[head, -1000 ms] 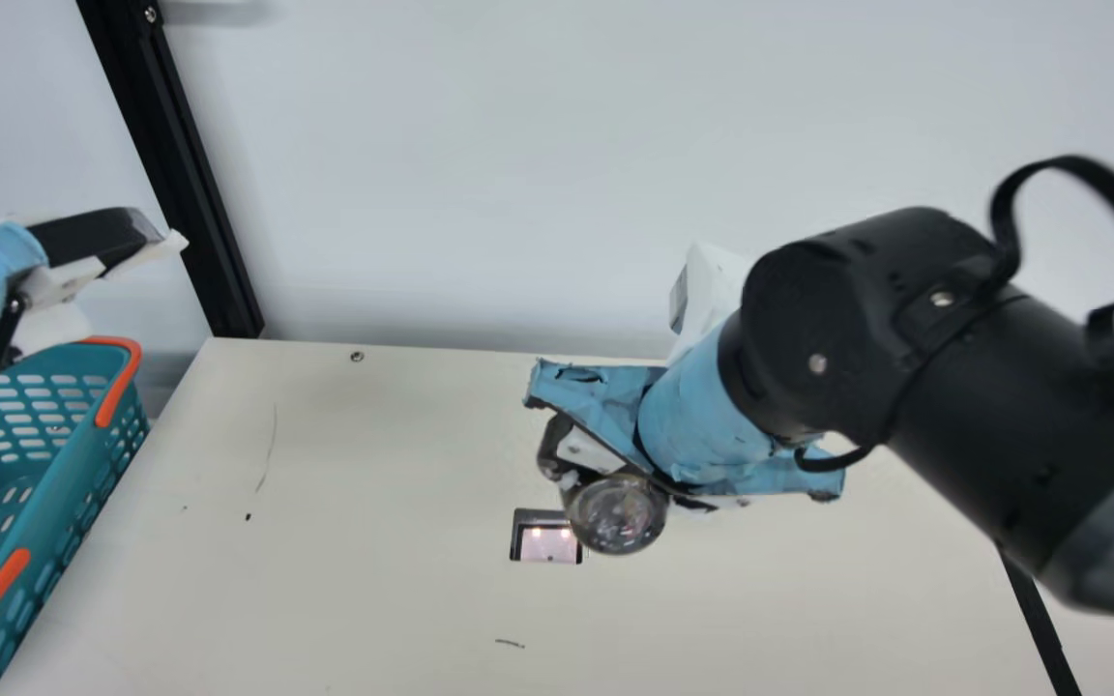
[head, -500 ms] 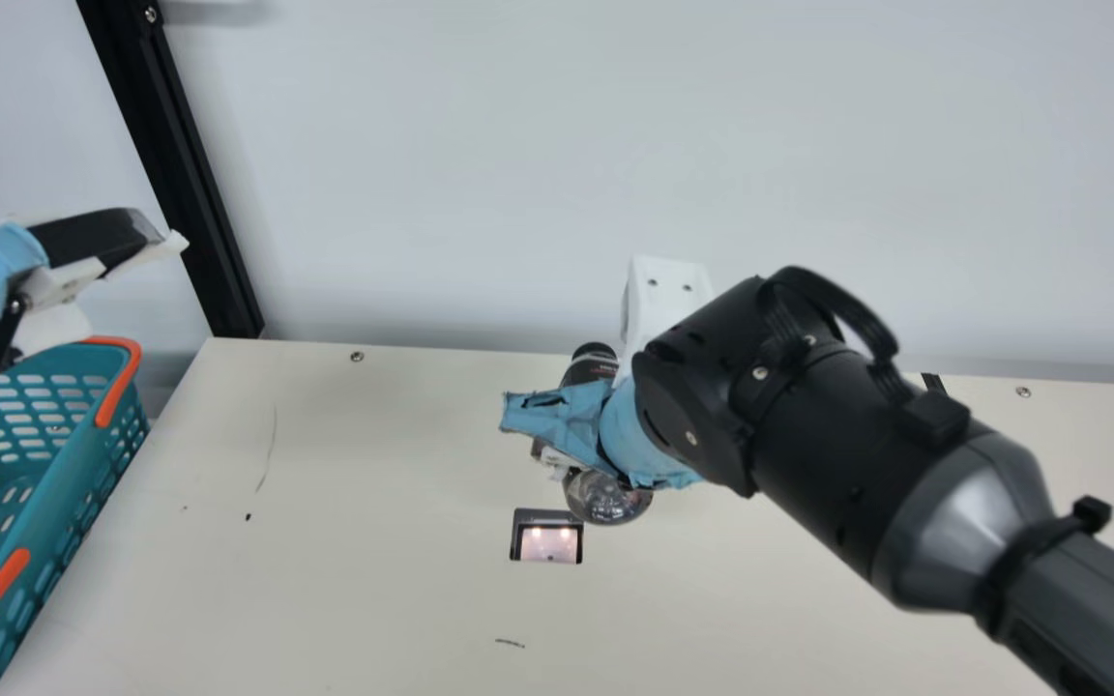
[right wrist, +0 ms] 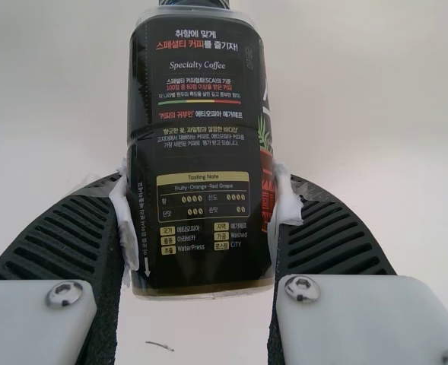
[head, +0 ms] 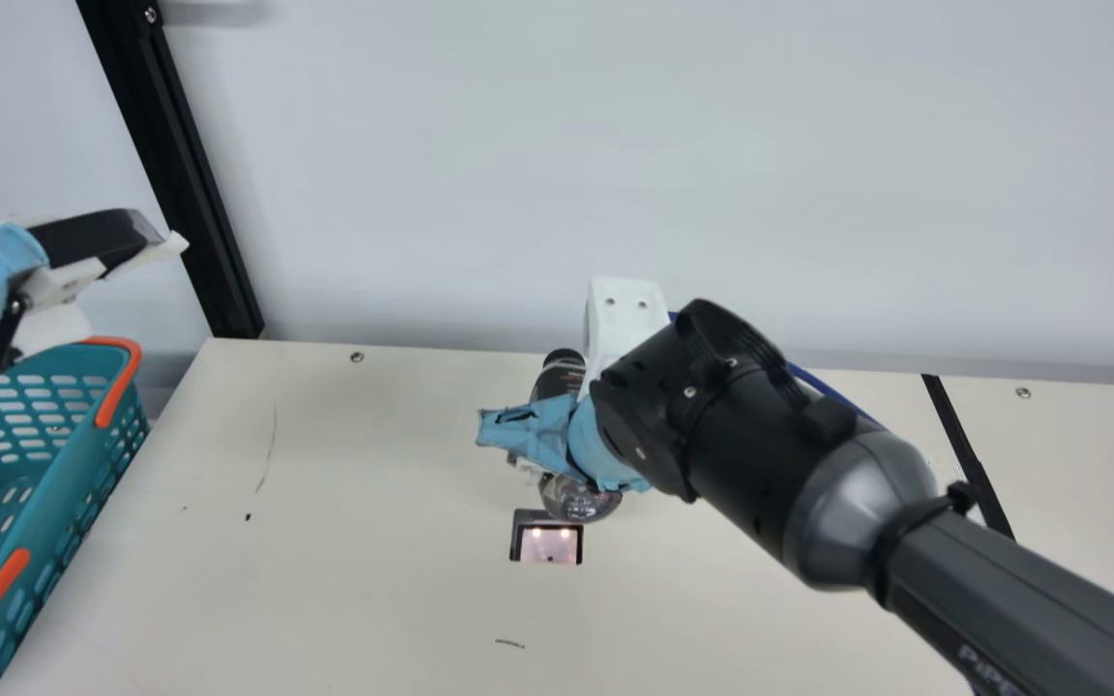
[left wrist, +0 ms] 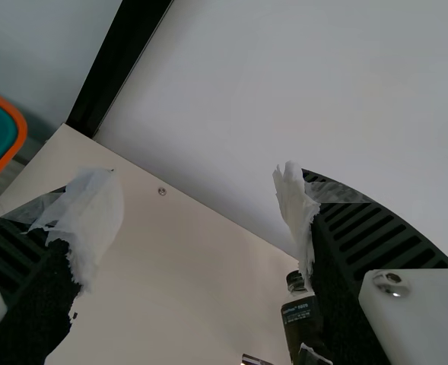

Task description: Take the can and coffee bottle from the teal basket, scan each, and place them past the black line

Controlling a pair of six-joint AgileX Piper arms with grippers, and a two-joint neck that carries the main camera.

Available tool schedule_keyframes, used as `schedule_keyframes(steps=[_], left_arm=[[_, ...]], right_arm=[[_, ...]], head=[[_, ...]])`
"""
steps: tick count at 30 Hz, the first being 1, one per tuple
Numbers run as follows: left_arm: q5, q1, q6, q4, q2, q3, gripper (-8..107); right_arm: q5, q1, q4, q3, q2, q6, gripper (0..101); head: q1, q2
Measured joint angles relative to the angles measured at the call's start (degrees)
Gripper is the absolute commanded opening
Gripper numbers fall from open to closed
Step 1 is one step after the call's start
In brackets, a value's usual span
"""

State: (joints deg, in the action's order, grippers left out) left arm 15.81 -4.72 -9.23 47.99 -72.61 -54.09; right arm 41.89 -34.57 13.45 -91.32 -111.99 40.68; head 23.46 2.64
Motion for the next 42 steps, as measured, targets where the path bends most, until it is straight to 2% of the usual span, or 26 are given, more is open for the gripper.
schedule_keyframes(steps=[4,8,13,21,29,42], left_arm=[[0.0,0.0,0.0,0.0,0.0,0.0,90],[0.0,0.0,0.0,0.0,0.0,0.0,90],[0.0,0.0,0.0,0.0,0.0,0.0,90],[0.0,0.0,0.0,0.0,0.0,0.0,90],[0.0,0.0,0.0,0.0,0.0,0.0,90],[0.0,0.0,0.0,0.0,0.0,0.0,90]], right_arm=[[0.02,0.47,2.06,-0.26,-0.21,1.38,0],[1.51,1.16,4.03,0.28,0.38,3.46,0],[3.89,2.41,7.71,2.23,2.6,6.33,0],[5.65,4.11,13.82,6.45,7.31,11.66,0],[6.45,6.21,17.65,11.92,12.38,15.61,0],[6.4,11.05,21.06,22.64,21.55,21.39,0]], head=[[0.0,0.0],[0.0,0.0],[-0.29,0.0],[0.0,-1.17],[0.0,-8.8],[0.0,-28.15]])
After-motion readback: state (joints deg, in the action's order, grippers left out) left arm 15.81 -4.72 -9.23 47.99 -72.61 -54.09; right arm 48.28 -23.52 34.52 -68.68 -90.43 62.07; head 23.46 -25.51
